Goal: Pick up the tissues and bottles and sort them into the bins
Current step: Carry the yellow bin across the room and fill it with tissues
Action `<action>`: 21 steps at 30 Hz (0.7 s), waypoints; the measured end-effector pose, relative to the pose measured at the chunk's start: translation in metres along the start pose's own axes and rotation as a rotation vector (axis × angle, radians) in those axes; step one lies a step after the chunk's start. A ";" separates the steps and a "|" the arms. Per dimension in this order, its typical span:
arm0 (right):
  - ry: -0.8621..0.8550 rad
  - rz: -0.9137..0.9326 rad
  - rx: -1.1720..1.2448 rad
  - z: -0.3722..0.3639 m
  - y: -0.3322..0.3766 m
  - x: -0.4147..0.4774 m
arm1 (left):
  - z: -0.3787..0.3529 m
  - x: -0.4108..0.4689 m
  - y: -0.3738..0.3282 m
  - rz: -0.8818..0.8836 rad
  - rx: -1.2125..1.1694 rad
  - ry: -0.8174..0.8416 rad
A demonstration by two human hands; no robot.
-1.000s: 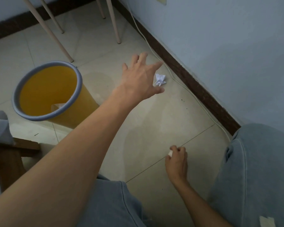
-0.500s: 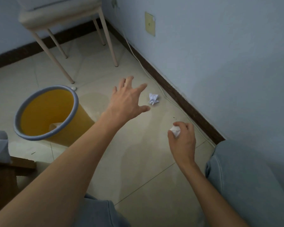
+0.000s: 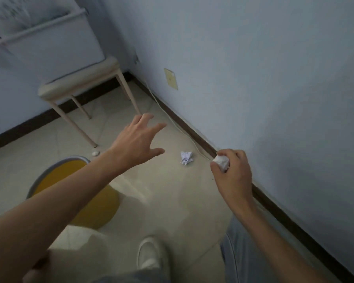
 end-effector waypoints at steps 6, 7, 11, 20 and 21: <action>0.033 0.045 -0.087 -0.033 0.006 0.067 | -0.080 0.062 -0.014 -0.028 -0.142 0.050; 0.027 0.046 -0.109 -0.038 0.001 0.074 | -0.104 0.076 -0.019 -0.038 -0.165 0.074; 0.004 -0.001 -0.171 -0.052 -0.026 0.095 | -0.208 0.127 -0.039 -0.033 -0.218 0.165; -0.001 -0.072 -0.191 -0.078 -0.090 0.102 | -0.380 0.180 -0.062 -0.007 -0.170 0.292; 0.005 -0.083 -0.200 -0.080 -0.093 0.101 | -0.386 0.184 -0.065 -0.017 -0.169 0.290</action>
Point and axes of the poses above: each hand's wrist, its own x-axis towards the middle knuckle, its own z-axis out of the back of the hand, y = z × x, the point moved 6 cm from there along x, towards the middle knuckle, and after that the axes turned 8 degrees about x, right-handed, at the moved point
